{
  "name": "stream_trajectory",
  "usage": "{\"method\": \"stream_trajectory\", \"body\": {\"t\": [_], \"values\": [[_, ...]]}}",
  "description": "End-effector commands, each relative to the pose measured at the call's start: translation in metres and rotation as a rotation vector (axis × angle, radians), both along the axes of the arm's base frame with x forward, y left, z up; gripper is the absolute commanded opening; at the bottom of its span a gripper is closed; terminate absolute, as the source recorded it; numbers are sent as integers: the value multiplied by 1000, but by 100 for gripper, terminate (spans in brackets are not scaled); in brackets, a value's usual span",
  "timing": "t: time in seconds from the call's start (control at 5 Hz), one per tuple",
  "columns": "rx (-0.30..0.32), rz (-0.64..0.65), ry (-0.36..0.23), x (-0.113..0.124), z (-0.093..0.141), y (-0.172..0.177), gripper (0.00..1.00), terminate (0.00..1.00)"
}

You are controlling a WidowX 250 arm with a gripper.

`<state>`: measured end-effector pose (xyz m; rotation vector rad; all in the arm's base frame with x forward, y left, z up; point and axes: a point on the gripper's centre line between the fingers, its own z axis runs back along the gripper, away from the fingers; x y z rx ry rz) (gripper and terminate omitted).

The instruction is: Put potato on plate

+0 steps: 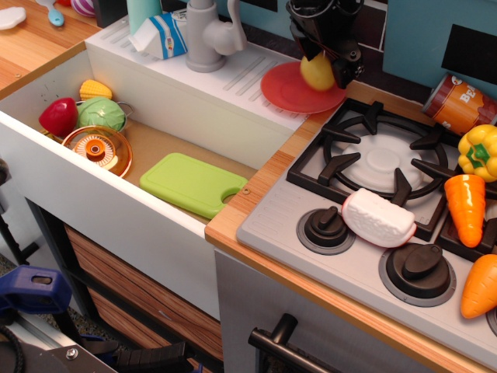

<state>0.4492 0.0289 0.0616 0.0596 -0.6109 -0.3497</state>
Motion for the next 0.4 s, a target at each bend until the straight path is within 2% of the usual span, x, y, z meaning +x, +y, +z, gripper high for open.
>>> {"method": "stream_trajectory", "body": {"t": [0.0,0.2], "values": [[11,4,-61,6,19,9,100,0],[11,4,-61,6,19,9,100,100]]}}
